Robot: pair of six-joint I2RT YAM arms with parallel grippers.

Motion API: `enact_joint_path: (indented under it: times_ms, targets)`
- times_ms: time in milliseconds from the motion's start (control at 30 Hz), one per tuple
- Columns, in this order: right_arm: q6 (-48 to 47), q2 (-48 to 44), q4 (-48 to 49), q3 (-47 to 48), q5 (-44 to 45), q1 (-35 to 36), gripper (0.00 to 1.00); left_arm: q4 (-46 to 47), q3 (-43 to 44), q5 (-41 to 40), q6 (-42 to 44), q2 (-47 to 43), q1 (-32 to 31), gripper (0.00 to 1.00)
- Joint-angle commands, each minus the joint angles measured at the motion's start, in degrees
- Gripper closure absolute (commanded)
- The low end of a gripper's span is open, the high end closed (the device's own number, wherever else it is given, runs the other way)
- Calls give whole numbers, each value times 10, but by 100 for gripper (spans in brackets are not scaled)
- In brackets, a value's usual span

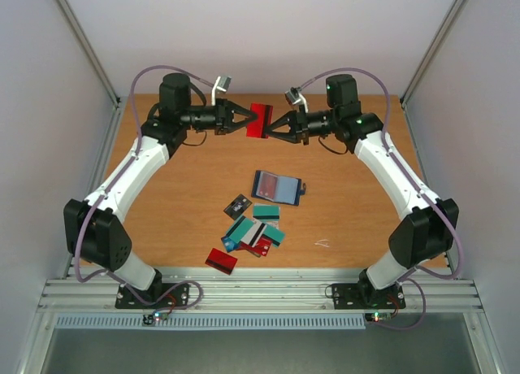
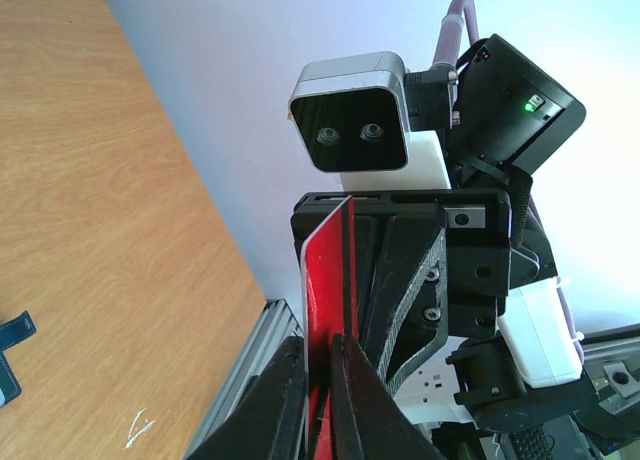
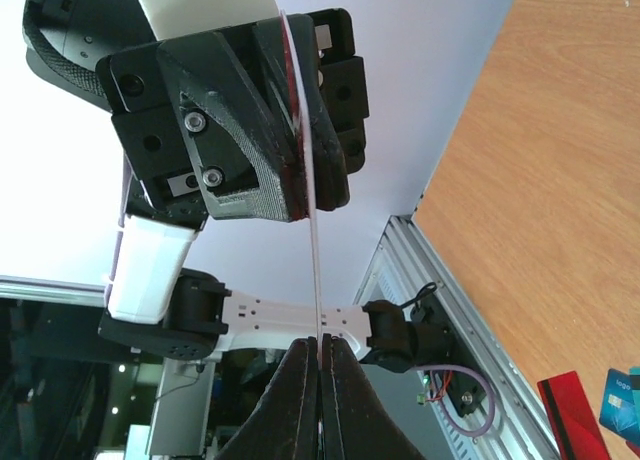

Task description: Put the credit cards into the card holder

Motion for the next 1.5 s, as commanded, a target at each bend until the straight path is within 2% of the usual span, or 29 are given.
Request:
enact_joint_path:
  times_ms: [0,167,267,333,467,533,633,933,1267,1467]
  targets:
    - [-10,12,-6,25,-10,-2,99,45,-12,33,-7,-9,-2,90]
    - [-5,30,-12,41,-12,-3,98,24,-12,30,1,-15,-3,100]
    - [-26,39,-56,51,10,-5,83,5,-19,13,11,-17,-2,100]
    - [-66,41,-131,56,68,-11,77,-20,-24,-8,31,-18,-2,100]
    - [-102,41,-226,10,193,-32,75,-128,-9,-49,110,4,-6,100]
    - [-103,31,-221,-35,216,-42,74,-190,7,-67,163,25,-14,100]
    - [-109,21,-213,-86,244,-45,71,-232,13,-82,222,69,-30,100]
    - [-103,32,-161,-174,282,-46,71,-291,56,-132,287,186,-68,100]
    - [-106,96,-153,-192,322,-45,73,-350,109,-168,335,281,-75,100]
    - [-113,135,-151,-189,325,-46,74,-353,121,-151,356,322,-77,100]
